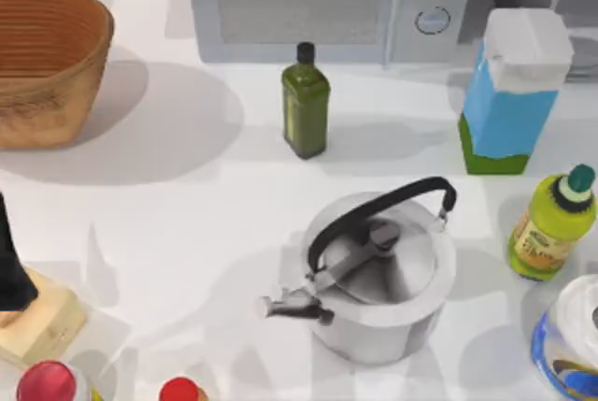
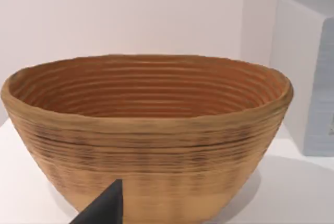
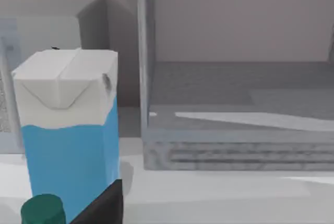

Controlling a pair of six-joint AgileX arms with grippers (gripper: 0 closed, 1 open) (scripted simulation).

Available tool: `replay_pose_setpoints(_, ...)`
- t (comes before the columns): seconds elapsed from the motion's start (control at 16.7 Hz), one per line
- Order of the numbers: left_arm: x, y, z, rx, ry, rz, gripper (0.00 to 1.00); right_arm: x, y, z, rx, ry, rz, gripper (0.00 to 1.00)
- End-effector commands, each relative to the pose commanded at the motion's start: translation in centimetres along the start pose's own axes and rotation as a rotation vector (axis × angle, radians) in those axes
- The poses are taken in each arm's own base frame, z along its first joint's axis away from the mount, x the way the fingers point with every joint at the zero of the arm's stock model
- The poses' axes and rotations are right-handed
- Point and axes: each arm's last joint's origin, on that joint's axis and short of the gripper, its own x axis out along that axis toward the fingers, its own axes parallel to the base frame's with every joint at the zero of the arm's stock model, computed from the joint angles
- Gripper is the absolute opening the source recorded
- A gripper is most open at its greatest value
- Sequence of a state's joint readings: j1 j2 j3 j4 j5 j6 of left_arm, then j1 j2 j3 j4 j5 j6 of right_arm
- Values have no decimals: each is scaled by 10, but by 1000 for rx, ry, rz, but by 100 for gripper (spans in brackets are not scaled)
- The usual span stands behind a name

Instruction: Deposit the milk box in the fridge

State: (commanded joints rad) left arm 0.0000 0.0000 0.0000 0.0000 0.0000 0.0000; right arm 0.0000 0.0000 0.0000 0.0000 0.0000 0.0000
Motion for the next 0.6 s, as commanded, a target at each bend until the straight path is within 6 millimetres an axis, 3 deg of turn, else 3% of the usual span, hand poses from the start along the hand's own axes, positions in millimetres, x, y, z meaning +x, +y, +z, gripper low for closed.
replay_pose_setpoints(0.3,0,0,0,0,0,0,100,2,1,6,8,18,1,100)
replay_pose_setpoints(0.6,0,0,0,0,0,0,100,15,6,33,36,106,6,100)
